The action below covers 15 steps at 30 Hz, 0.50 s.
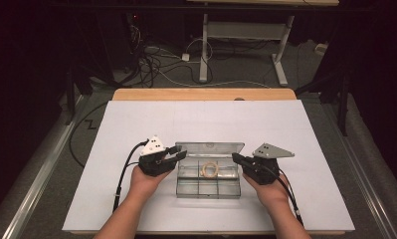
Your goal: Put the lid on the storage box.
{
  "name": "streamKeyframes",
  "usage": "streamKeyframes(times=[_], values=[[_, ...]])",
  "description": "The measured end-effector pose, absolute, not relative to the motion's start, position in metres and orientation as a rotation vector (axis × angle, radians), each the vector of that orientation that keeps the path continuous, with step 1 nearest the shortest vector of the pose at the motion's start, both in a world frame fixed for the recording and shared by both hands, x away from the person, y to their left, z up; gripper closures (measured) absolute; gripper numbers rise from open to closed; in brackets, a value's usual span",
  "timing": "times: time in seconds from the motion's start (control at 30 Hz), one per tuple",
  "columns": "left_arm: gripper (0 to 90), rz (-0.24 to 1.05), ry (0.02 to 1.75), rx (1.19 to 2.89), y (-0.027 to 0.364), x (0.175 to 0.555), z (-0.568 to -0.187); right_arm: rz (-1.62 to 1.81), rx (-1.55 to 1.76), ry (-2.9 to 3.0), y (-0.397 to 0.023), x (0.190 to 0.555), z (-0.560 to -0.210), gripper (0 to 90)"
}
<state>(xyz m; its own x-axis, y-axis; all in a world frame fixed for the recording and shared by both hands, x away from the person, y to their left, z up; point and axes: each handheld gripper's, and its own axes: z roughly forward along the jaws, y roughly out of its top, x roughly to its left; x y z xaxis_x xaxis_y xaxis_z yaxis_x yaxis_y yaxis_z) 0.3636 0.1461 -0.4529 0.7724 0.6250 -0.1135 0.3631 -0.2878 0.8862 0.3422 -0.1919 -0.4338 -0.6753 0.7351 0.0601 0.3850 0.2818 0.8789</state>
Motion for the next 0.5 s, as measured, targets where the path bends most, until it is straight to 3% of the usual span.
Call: streamKeyframes(times=[0.5], values=[[61.2, 0.332, 0.747, 1.929, 0.1468, 0.3544, -0.4552, 1.355, 1.012, 2.199, -0.1935, 0.3336, -0.4334, 90.0]])
